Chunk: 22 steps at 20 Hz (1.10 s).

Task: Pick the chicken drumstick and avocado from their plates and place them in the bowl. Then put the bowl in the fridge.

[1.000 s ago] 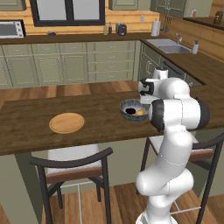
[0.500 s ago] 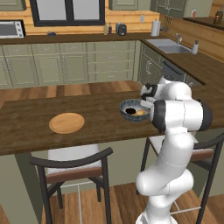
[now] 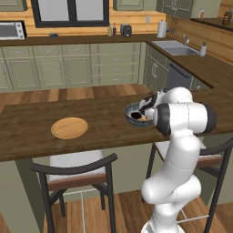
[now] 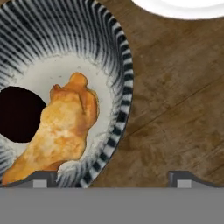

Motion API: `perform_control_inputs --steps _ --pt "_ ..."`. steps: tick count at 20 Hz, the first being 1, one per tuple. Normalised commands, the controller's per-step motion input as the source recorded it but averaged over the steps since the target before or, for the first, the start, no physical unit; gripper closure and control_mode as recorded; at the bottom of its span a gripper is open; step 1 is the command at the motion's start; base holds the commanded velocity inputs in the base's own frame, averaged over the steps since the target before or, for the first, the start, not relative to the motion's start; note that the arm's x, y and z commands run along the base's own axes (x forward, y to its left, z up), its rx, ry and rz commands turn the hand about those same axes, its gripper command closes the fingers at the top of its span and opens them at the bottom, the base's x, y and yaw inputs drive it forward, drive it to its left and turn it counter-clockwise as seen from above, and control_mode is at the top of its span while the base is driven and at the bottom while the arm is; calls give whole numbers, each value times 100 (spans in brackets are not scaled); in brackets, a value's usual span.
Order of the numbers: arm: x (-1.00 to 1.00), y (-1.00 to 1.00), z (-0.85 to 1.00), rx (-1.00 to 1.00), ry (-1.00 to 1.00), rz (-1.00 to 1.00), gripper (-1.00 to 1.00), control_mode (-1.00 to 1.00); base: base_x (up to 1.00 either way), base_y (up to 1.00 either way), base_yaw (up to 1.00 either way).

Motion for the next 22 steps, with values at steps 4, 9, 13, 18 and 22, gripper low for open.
perform_control_inputs --steps 4,9,13,18,22 --pt "26 19 -25 1 -7 -12 -100 -100 0 0 0" --pt "12 9 -6 1 0 -8 100 -100 0 0 0" --pt "-2 0 0 0 -1 0 100 -100 0 0 0" --pt "-43 0 7 0 -3 0 100 -100 0 0 0" --pt "-100 0 91 1 -14 0 100 -100 0 0 0"
